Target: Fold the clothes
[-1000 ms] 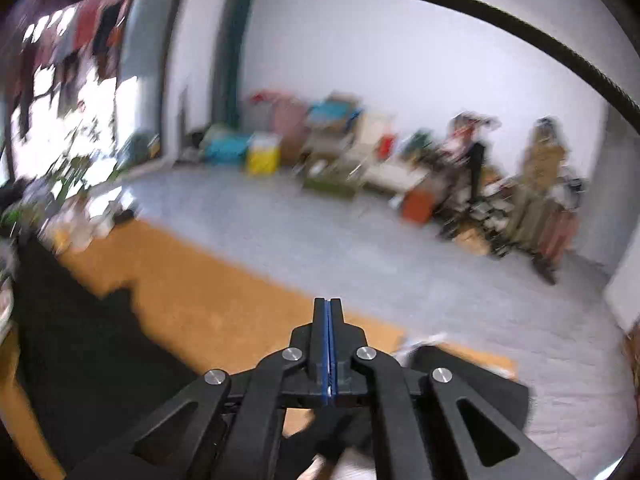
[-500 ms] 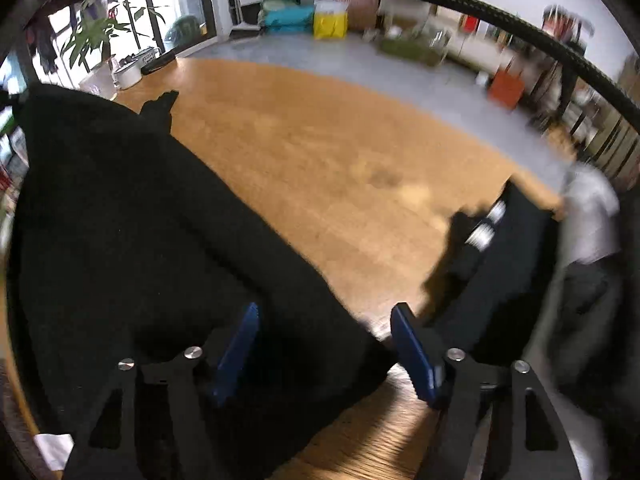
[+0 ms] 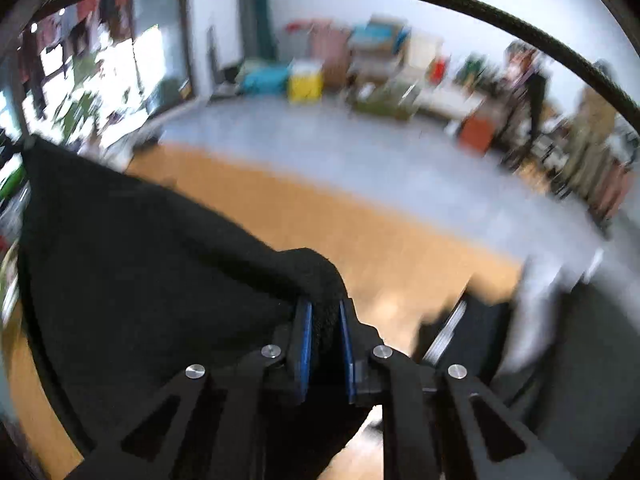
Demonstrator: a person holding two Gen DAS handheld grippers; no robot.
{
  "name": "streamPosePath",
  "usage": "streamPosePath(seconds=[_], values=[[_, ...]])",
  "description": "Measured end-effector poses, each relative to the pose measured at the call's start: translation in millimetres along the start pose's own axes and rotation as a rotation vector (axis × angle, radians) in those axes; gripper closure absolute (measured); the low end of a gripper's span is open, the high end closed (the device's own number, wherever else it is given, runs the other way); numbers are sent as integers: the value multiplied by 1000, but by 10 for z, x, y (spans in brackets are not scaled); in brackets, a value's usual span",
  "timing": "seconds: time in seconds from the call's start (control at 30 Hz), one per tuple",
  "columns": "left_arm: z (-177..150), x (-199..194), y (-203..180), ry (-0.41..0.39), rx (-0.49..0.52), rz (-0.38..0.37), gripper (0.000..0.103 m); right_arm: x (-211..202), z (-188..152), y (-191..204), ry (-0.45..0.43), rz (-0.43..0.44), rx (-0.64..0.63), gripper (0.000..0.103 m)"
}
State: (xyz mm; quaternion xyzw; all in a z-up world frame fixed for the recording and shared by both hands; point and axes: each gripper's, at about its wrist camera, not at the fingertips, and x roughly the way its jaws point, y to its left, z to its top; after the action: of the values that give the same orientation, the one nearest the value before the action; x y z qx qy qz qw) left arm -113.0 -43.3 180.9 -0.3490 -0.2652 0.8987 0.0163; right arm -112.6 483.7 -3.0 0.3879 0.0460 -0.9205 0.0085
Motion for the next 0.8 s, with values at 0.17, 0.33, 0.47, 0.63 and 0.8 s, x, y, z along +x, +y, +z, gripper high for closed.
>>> streamPosePath(seconds=[0.17, 0.33, 0.47, 0.63, 0.8], values=[[-43, 479, 146, 293, -139, 27, 32, 112, 357, -94, -4, -123, 100, 35], [-628, 680, 250, 532, -49, 99, 32, 139, -218, 252, 110, 38, -64, 34], [-1103, 900, 239, 701, 19, 198, 32, 154, -804, 454, 196, 107, -196, 32], [-1340, 1089, 38, 741, -4, 225, 32, 121, -1186, 728, 226, 174, -305, 26], [-1511, 1392, -189, 776, -12, 247, 32, 171, -1308, 812, 238, 199, -364, 26]])
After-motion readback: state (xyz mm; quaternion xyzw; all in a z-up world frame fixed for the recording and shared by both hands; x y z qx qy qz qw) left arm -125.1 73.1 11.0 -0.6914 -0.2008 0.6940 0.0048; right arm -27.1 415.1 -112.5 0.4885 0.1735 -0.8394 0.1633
